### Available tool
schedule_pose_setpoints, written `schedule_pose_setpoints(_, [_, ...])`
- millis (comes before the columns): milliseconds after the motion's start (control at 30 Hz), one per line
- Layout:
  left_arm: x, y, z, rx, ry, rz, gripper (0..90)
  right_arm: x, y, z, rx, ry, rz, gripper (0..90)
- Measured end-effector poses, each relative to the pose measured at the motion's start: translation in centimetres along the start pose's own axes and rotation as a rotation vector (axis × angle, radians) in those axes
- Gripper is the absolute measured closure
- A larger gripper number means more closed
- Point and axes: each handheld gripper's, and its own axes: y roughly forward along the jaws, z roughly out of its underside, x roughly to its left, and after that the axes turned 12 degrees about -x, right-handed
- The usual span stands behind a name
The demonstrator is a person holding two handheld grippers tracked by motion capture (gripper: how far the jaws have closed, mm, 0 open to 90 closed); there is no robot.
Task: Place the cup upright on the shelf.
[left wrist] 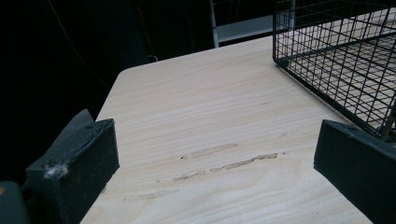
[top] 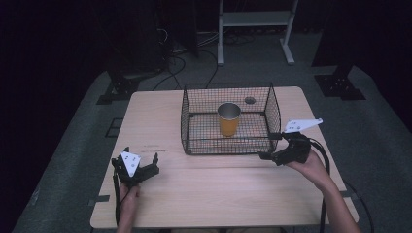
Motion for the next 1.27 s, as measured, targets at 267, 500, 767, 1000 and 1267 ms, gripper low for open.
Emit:
schedule_pose_setpoints(267, [0.0,0.0,0.0,0.0,0.0,0.0,0.0,0.0,-0.9,1.2,0.005,0.003,0.016,7.6])
schedule_pose_setpoints(500, [0.0,0.0,0.0,0.001,0.003,0.001,0.0,0.0,-1.8,2.2,0.001,0.017,0.028,7.7])
schedule_pose_setpoints(767, [0.0,0.0,0.0,0.001,0.004,0.0,0.0,0.0,-2.8,3.3,-0.008,0.029,0.044,7.7])
schedule_pose_setpoints(1000, [0.0,0.0,0.0,0.001,0.004,0.001,0.0,0.3,-3.5,4.5,-0.021,0.041,0.06,7.7])
schedule_pose_setpoints(1267, [0.0,0.0,0.0,0.001,0.005,-0.001,0.0,1.6,-5.1,7.3,-0.111,0.077,0.123,7.6])
